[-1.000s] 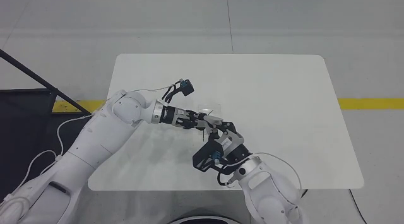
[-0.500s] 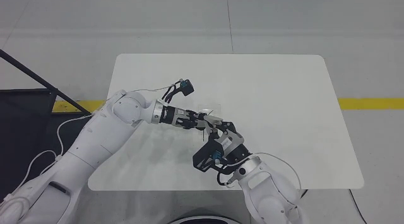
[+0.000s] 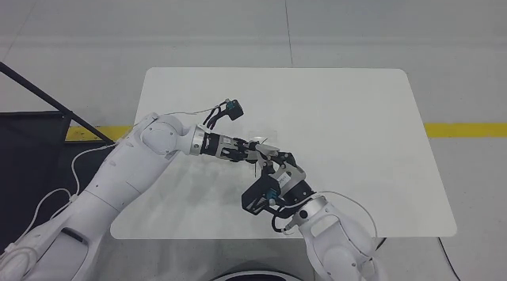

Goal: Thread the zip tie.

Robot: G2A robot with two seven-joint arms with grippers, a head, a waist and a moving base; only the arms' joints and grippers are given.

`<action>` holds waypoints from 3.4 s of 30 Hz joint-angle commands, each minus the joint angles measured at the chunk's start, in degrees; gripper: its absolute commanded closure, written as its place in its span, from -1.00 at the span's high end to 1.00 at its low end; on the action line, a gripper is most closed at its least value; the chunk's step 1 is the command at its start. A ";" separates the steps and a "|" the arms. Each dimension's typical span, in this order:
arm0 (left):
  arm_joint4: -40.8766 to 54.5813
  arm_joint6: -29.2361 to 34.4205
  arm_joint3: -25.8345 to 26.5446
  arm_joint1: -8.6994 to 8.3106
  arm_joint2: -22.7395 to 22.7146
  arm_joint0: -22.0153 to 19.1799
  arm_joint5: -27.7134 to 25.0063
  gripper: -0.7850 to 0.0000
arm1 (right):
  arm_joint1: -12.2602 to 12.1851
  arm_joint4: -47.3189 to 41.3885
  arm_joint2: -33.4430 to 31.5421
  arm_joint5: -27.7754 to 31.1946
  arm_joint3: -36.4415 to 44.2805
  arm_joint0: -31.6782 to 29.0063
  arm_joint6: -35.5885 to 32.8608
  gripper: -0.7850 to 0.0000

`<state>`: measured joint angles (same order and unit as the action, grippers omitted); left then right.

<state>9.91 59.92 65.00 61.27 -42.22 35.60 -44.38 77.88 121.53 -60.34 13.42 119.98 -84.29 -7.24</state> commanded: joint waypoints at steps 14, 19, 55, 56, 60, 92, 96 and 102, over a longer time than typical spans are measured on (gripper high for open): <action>0.00 0.00 0.00 0.00 0.00 0.00 0.00 -1.00 | -0.21 -0.47 -0.37 -0.90 -0.01 -0.34 0.42 -1.00; 0.00 0.00 0.00 0.00 0.00 0.00 0.00 -1.00 | -0.25 -0.56 -0.26 -0.81 -0.37 -0.16 0.45 -1.00; -3.67 -2.64 3.30 -0.43 -1.24 2.10 2.01 -1.00 | -1.33 0.85 -0.39 6.46 0.01 0.10 0.71 -1.00; -3.87 -2.73 3.46 -0.46 -1.37 2.22 2.05 -1.00 | -1.38 0.86 -0.44 6.70 0.06 0.06 0.77 -1.00; -4.43 -2.99 3.98 -0.56 -1.83 2.56 2.24 -1.00 | -1.62 0.63 -0.91 7.53 0.41 -0.19 1.58 -1.00; -10.09 -7.03 7.50 -0.87 -3.61 5.07 5.03 -1.00 | -3.04 2.05 -1.11 12.19 0.64 -0.58 1.92 -1.00; -11.41 -7.98 8.45 -1.00 -4.17 5.74 4.79 -1.00 | -3.17 2.09 -1.13 12.33 0.63 -0.61 1.72 -1.00; -13.41 -10.09 9.50 -1.23 -5.31 6.77 3.71 -1.00 | -3.43 2.21 -1.32 12.63 0.85 -0.89 1.64 -1.00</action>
<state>-3.00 50.37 74.32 60.09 -47.28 42.16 -40.40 74.50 123.65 -61.63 25.95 120.81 -85.13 -5.55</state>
